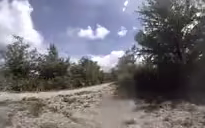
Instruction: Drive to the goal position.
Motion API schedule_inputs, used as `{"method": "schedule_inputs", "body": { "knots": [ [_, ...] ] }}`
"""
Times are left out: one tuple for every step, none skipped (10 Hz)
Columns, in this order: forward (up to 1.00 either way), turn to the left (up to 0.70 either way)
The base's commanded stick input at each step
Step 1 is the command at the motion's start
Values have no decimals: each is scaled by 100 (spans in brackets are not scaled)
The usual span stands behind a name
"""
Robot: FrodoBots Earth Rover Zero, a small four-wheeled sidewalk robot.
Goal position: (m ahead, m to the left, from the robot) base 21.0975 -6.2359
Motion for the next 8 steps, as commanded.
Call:
{"method": "schedule_inputs", "body": {
  "knots": [
    [70, 0],
    [70, 0],
    [70, 0],
    [70, 0],
    [70, 0],
    [70, 0],
    [70, 0],
    [70, 0]
  ]
}}
